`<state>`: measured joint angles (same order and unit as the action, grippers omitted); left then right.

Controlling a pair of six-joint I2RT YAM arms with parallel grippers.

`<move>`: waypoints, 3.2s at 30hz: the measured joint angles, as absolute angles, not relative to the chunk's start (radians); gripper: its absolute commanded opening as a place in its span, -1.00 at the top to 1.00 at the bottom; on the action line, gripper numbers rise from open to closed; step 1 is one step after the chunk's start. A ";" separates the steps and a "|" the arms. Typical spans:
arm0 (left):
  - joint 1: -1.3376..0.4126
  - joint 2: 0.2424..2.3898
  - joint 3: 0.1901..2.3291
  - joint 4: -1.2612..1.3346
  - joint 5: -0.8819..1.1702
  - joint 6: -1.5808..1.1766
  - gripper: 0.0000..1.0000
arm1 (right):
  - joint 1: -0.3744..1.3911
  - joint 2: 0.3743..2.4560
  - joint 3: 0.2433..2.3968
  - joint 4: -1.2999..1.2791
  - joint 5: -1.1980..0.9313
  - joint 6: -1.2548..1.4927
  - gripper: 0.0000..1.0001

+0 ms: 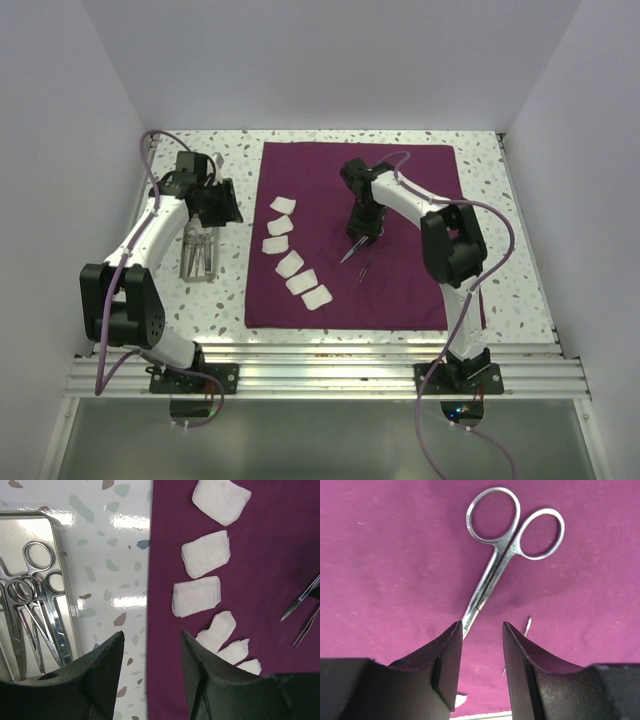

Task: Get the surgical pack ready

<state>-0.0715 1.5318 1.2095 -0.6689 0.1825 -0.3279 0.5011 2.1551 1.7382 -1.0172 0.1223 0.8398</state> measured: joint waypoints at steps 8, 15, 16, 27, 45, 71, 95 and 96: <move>-0.072 1.534 1.235 -0.670 0.189 -0.322 -0.06 | 0.501 2.165 1.726 -1.004 0.115 0.871 0.22; -0.072 1.539 1.237 -0.671 0.196 -0.321 -0.06 | 0.501 2.201 1.731 -1.002 0.113 0.875 0.25; -0.072 1.539 1.237 -0.671 0.198 -0.321 -0.06 | 0.501 2.201 1.731 -1.002 0.113 0.875 0.26; -0.072 1.539 1.238 -0.673 0.213 -0.321 -0.08 | 0.495 2.202 1.730 -1.010 0.110 0.875 0.87; -0.072 1.539 1.238 -0.672 0.304 -0.355 -0.12 | 0.495 2.123 1.671 -0.981 0.113 0.854 1.00; -0.213 1.546 1.046 -0.258 0.710 -0.733 -0.20 | 0.684 1.818 1.539 -0.664 -0.407 0.488 1.00; 0.097 1.581 1.329 -0.569 0.374 -0.440 1.00 | 0.619 1.847 1.581 -0.739 -0.408 0.466 0.14; 0.112 1.577 1.353 -0.602 0.309 -0.405 1.00 | 0.608 1.847 1.570 -0.746 -0.406 0.462 0.15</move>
